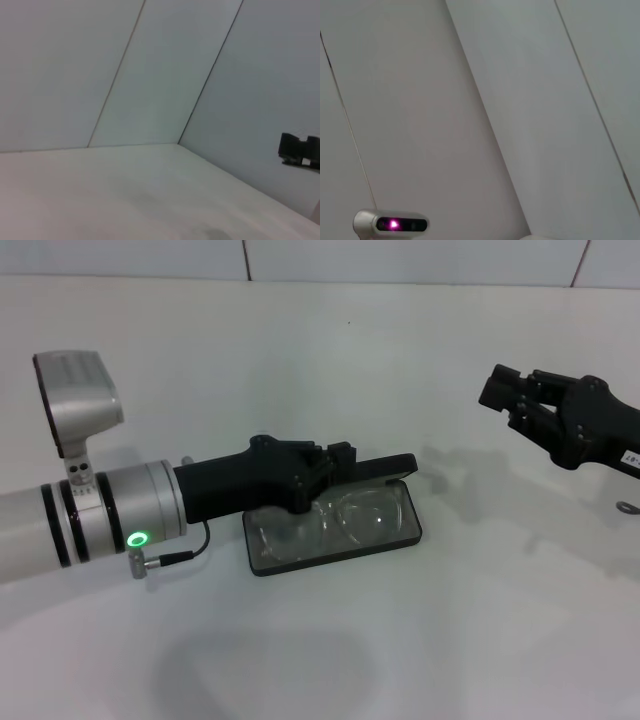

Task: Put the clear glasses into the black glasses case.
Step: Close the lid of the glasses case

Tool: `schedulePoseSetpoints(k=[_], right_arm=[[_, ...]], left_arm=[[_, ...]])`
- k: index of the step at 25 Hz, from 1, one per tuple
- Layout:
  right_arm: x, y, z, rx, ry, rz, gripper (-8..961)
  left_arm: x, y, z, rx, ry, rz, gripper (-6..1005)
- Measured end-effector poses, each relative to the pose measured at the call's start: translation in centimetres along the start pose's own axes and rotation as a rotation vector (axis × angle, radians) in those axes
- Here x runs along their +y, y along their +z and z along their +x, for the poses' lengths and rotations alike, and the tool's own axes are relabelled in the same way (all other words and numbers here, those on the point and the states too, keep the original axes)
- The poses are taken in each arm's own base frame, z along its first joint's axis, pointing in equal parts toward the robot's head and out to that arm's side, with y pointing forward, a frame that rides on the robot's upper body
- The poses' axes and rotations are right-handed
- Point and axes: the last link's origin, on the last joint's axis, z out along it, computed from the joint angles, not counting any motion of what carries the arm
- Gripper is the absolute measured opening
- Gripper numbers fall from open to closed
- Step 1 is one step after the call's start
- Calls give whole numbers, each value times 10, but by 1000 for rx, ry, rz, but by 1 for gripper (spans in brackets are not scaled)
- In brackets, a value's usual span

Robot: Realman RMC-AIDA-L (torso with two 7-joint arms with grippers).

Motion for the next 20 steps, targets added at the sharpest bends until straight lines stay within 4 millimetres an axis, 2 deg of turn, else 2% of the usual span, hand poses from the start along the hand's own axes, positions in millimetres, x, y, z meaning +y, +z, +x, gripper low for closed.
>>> schedulePoseSetpoints(k=[20], right_arm=[[-2,5,2,21,-2,10,288]], left_arm=[[2,-2,-23,-49,-65,14,58]])
